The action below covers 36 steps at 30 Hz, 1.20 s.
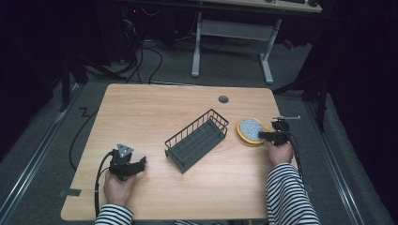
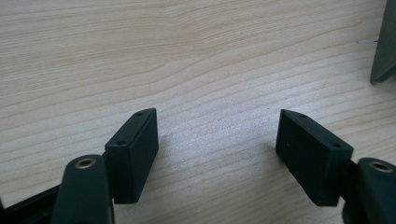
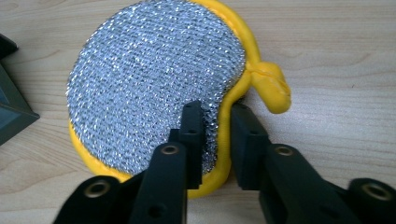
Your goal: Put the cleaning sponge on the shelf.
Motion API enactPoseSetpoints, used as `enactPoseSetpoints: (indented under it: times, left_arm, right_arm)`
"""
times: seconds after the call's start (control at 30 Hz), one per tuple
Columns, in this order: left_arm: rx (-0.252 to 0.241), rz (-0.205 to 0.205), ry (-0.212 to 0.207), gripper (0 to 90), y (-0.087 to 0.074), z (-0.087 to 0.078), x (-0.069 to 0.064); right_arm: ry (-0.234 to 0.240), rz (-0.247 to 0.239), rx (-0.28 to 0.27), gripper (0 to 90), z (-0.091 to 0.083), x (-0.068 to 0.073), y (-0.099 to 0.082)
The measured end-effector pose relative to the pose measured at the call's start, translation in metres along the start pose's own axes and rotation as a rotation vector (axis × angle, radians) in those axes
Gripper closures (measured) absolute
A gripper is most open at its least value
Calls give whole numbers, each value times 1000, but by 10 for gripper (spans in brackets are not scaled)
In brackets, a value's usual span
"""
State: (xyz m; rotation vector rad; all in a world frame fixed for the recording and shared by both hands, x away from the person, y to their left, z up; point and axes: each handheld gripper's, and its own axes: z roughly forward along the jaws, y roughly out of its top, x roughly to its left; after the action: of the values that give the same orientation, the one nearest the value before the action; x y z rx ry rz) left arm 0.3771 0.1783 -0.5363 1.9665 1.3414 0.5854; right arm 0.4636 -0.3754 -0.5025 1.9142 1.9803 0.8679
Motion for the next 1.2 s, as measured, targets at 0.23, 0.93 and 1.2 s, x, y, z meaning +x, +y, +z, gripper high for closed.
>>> enactPoseSetpoints:
  times: [0.23, 0.93, 1.2]
  left_arm:
    - [-2, -2, -1, 304, 0, 0, 0]
    - [-2, -3, -3, 302, 0, 0, 0]
    - [-2, -3, -3, 301, 0, 0, 0]
  right_arm:
    - [-9, -18, -16, 822, -1, 3, 0]
    - [7, -171, -114, 831, -59, 16, -2]
    - [65, -227, -140, 831, -80, 29, -6]
